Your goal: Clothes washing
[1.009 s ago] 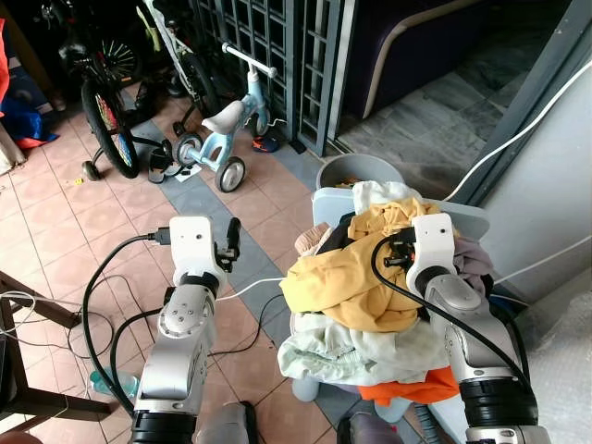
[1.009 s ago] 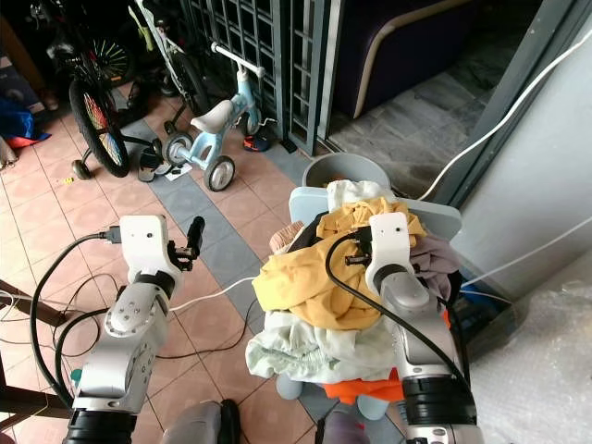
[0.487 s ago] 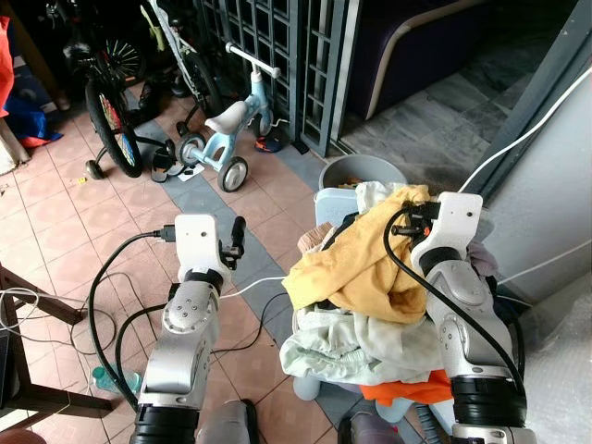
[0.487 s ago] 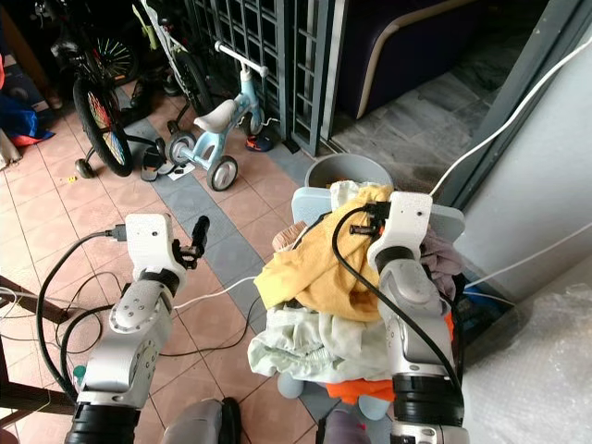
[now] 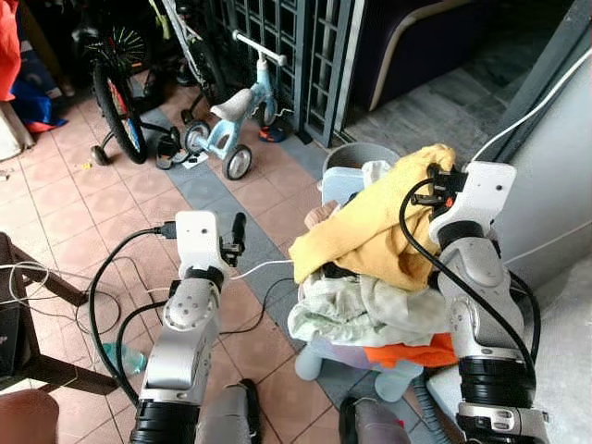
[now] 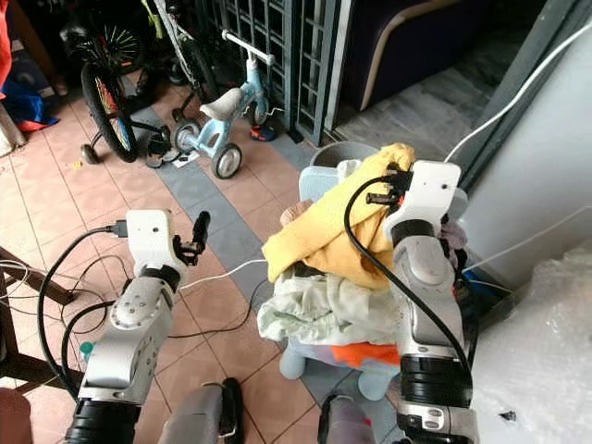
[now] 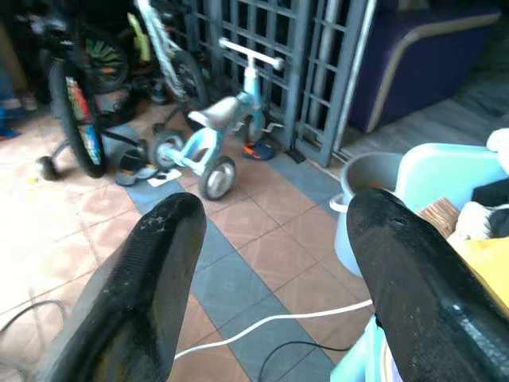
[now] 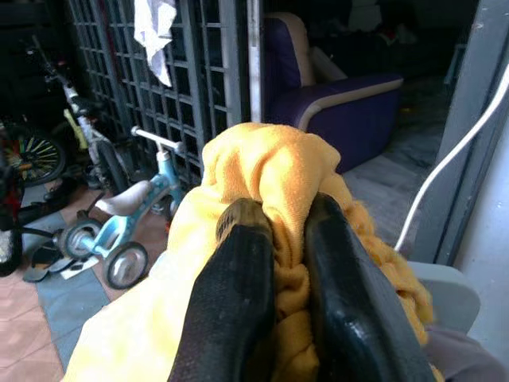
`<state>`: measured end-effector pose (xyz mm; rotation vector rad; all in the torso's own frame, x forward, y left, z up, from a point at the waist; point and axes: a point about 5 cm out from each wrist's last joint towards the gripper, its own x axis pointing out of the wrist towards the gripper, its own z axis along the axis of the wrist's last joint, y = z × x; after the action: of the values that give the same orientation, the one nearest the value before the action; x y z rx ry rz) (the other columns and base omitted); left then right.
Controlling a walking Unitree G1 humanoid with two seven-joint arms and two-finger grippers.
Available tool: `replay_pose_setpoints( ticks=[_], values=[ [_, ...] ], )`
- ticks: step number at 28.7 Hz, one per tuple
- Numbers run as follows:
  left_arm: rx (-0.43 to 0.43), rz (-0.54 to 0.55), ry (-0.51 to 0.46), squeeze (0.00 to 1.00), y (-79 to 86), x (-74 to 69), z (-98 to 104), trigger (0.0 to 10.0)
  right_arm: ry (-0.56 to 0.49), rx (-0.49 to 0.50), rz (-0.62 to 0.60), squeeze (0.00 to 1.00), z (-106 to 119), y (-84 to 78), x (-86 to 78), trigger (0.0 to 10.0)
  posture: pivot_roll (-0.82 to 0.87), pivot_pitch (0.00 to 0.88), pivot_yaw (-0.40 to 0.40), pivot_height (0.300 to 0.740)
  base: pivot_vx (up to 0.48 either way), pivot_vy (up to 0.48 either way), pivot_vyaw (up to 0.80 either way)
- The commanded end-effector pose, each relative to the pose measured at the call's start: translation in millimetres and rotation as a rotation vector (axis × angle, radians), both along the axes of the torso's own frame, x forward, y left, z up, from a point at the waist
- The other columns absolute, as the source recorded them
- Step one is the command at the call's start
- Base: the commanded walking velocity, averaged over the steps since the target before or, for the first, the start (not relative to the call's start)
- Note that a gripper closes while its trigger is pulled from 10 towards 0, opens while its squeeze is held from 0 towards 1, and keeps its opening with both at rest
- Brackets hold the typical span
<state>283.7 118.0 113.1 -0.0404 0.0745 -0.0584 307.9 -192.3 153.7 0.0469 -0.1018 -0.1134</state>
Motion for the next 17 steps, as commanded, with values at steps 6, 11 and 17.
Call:
replay_pose_setpoints(
  ticks=[6,11,17],
  values=[
    [0.008,0.007,0.014,0.0,2.7,-1.3,-5,10.0,-0.057,-0.028,0.012,0.0,12,6.3,3.2,0.0,-0.04,0.083,0.042,0.74,0.0,0.0,0.0],
    [0.007,-0.028,-0.019,0.0,1.0,0.1,0,10.0,-0.077,-0.079,0.002,0.0,17,2.5,3.4,9.6,-0.05,0.086,0.047,0.74,0.0,0.0,0.0],
    [0.001,-0.032,-0.02,0.0,-0.1,0.6,0,10.0,-0.082,-0.093,-0.035,0.0,20,-5.1,4.4,10.0,-0.05,0.09,0.047,0.74,0.0,-0.456,-0.8]
  ],
)
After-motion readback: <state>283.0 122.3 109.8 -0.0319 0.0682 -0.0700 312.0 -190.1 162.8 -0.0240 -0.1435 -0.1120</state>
